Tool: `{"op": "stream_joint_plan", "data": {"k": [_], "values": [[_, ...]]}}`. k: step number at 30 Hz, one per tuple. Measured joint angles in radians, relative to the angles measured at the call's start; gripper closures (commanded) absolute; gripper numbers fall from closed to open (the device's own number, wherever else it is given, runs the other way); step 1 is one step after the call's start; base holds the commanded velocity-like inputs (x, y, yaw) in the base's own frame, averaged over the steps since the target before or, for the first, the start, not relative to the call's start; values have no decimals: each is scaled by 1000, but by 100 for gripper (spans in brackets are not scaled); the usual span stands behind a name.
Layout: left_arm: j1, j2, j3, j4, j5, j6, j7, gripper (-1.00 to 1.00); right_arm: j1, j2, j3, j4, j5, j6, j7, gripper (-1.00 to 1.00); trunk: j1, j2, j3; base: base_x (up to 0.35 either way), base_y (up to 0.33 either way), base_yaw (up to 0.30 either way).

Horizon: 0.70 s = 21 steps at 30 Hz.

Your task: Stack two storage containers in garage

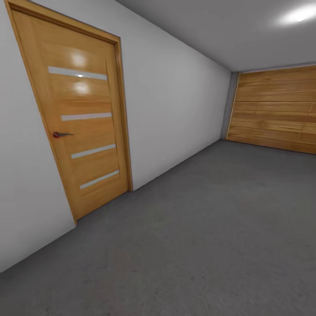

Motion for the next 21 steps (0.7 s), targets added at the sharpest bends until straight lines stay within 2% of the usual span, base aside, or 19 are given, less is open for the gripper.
{"op": "stream_joint_plan", "data": {"k": [21], "values": [[0,1,0,0,0,0,0,-100,0,2,2,0,1,0,0,-100,0,0,0,320,0,0]]}}
